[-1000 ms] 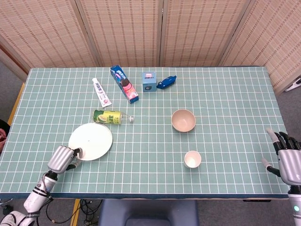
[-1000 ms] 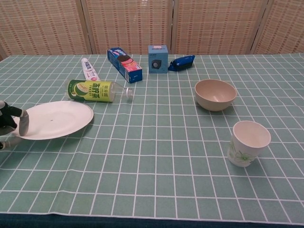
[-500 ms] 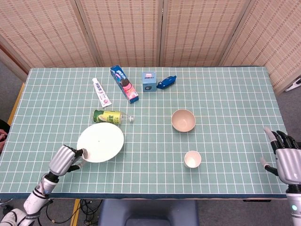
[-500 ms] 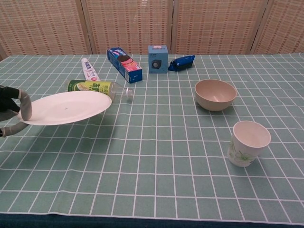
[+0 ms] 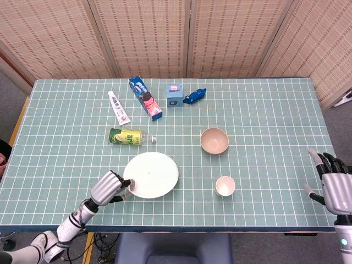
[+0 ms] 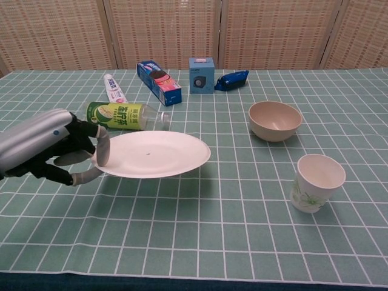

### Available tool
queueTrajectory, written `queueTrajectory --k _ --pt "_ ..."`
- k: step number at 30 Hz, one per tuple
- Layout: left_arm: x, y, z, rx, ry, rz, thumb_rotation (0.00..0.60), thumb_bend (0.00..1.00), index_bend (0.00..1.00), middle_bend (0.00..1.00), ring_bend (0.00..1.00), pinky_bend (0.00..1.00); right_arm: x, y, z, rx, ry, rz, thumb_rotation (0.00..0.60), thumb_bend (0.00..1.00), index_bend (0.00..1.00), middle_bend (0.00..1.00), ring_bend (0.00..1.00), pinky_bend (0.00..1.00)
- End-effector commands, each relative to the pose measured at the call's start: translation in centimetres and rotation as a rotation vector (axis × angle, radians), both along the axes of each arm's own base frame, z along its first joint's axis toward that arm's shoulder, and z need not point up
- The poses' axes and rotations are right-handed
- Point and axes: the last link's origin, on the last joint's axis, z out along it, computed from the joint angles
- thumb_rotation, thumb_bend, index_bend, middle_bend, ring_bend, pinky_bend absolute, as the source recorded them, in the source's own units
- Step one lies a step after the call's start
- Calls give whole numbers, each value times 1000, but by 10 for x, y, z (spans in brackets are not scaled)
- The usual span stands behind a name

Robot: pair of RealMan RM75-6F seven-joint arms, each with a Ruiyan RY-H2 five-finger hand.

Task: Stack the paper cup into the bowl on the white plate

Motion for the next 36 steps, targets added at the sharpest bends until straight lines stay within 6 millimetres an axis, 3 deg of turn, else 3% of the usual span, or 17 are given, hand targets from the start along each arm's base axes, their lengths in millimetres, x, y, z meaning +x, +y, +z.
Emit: queueTrajectory --k 1,16,19,23,27,30,33,36 --pt "10 8 -12 -13 42 -15 600 469 641 966 964 1000 0 1 1 -3 1 -2 600 214 79 186 125 174" --pt "23 28 -34 -4 136 23 600 464 599 923 934 1000 -6 5 4 -12 -1 -22 600 214 79 186 125 174" --pt "23 27 -33 4 145 42 600 433 514 838 858 1000 -8 5 4 -15 -4 -25 600 214 79 186 125 174" --pt "19 22 -28 16 153 89 600 316 362 675 662 980 -9 4 3 -11 -6 -28 600 214 79 186 125 174" --pt "15 15 -17 10 168 138 600 279 221 489 510 901 -10 3 4 -13 -6 -26 600 214 79 186 125 174" --pt "11 8 -7 1 185 167 600 268 168 387 409 774 -10 3 4 -13 -7 -24 600 214 79 186 125 174" --pt "7 2 5 14 199 185 600 266 158 358 370 638 -9 1 3 -9 -8 -19 600 214 79 186 125 174" --pt "1 -1 20 38 198 217 600 264 156 344 353 572 -7 -1 3 0 -2 -9 600 214 79 186 125 174"
